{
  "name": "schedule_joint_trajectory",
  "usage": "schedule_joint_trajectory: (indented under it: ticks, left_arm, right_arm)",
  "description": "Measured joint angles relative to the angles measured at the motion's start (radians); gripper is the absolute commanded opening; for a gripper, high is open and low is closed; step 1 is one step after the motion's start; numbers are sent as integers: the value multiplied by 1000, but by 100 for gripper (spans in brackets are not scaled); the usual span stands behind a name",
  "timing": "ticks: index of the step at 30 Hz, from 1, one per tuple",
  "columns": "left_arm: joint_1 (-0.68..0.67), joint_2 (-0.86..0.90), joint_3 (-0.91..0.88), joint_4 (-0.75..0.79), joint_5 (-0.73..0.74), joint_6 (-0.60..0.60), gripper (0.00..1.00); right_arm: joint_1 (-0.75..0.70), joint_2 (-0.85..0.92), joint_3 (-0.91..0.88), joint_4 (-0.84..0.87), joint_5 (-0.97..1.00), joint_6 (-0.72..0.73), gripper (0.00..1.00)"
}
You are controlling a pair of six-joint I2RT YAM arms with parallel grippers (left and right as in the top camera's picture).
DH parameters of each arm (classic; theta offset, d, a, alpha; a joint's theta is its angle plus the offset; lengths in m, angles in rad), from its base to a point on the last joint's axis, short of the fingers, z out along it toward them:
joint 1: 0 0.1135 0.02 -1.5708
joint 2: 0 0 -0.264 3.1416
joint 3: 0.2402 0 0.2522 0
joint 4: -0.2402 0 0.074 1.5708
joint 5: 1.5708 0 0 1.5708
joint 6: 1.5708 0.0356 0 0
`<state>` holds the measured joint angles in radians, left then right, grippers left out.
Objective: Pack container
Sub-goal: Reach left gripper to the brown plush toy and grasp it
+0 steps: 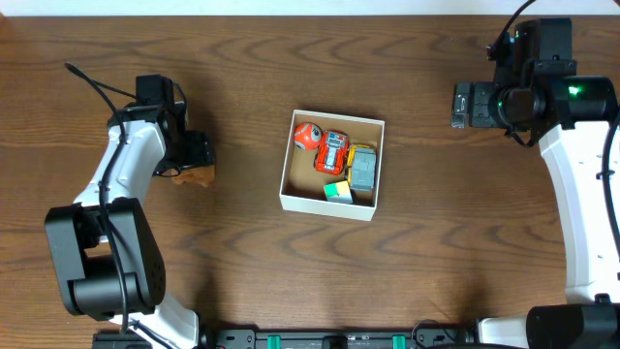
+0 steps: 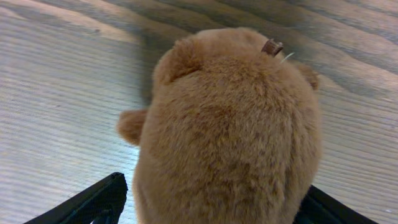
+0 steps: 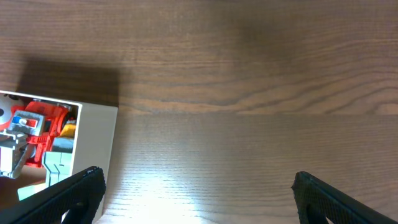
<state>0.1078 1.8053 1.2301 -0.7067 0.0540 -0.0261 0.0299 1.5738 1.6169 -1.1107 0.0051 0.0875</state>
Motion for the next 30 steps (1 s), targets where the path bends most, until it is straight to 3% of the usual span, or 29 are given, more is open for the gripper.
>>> schedule_joint_trajectory:
  ticks: [5, 11, 19, 22, 25, 30]
  left_arm:
    - [-1, 6, 0, 24, 26, 0, 79]
    - [-15, 23, 0, 41, 25, -4, 64]
    - [-38, 35, 5, 43, 16, 0, 64]
    - [-38, 35, 5, 43, 16, 3, 31]
    - [-39, 35, 5, 47, 17, 1, 9]
    - [-42, 35, 17, 44, 21, 1, 6]
  right_arm:
    - [0, 0, 0, 0, 0, 0, 99]
    - [0, 0, 0, -2, 0, 0, 99]
    - [0, 0, 0, -8, 3, 0, 99]
    - [0, 0, 0, -8, 3, 0, 99]
    - [0, 0, 0, -8, 3, 0, 99]
    - [0, 0, 0, -8, 3, 0, 99]
